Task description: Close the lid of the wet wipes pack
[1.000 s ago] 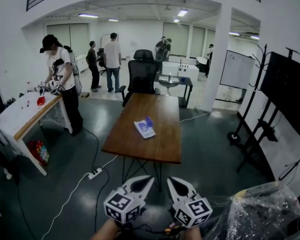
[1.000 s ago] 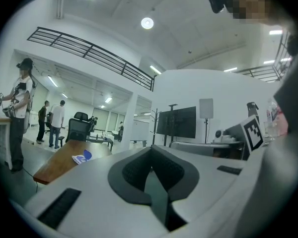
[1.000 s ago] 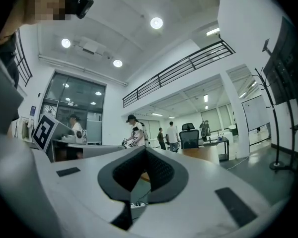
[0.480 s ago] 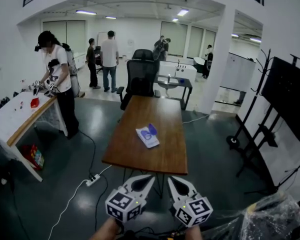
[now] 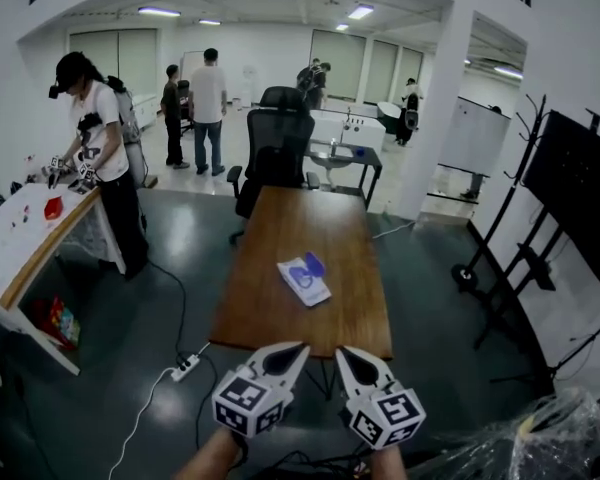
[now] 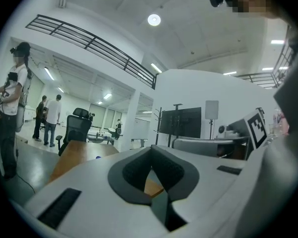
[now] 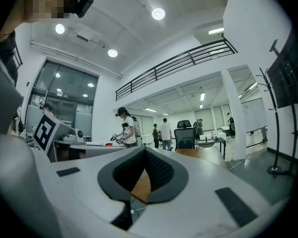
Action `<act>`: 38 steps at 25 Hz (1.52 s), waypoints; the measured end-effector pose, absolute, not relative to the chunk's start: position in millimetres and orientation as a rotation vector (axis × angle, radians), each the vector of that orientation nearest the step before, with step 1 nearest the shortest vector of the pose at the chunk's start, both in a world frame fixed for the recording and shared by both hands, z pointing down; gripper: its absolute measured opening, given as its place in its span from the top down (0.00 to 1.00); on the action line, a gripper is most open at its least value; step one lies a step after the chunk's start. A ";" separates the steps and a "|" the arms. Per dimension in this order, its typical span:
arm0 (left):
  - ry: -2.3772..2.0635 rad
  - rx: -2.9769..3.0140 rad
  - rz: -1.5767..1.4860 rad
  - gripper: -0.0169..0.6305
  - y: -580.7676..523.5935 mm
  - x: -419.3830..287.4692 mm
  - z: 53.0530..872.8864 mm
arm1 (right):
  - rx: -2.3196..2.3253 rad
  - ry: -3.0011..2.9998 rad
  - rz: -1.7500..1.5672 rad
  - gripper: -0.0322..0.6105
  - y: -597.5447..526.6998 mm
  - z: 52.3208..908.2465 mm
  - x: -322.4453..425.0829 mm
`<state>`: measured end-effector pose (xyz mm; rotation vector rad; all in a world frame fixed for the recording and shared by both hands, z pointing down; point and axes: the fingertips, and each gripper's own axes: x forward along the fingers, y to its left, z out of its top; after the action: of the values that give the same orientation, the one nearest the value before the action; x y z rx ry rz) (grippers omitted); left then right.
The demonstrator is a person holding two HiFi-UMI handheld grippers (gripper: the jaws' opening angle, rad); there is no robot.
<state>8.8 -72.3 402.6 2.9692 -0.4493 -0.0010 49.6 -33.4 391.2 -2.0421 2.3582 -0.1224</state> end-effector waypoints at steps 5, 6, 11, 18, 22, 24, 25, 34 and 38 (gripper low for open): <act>-0.467 2.945 0.011 0.96 -109.9 12.1 411.9 | -2.058 2.364 -0.149 0.93 -68.8 401.1 55.2; -0.469 2.942 0.012 0.96 -117.0 13.9 413.1 | -2.057 2.365 -0.155 0.93 -76.4 403.1 58.0; -0.523 2.929 0.034 0.96 -156.3 28.6 421.3 | -2.033 2.378 -0.177 0.93 -117.5 410.7 79.2; -0.616 2.914 0.097 0.96 -216.6 73.0 441.7 | -1.961 2.452 -0.205 0.93 -188.1 421.4 124.4; -0.670 2.888 0.116 0.96 -251.8 103.5 448.9 | -1.930 2.479 -0.261 0.93 -227.8 431.6 160.7; -0.695 2.863 0.121 0.96 -267.3 117.4 453.6 | -1.905 2.499 -0.281 0.93 -246.9 435.7 176.5; -0.710 2.853 0.122 0.96 -275.1 123.6 455.6 | -1.893 2.510 -0.288 0.93 -256.2 437.3 183.7; -0.859 2.787 0.210 0.96 -327.1 166.0 480.4 | -1.857 2.592 -0.411 0.93 -318.8 468.6 242.6; -0.888 2.750 0.248 0.96 -341.3 171.0 496.1 | -1.849 2.616 -0.476 0.93 -343.6 490.2 254.6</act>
<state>171.0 -341.3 496.1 2.7501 -0.8875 0.2479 254.6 -343.6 490.2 -1.8490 2.6164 -0.4760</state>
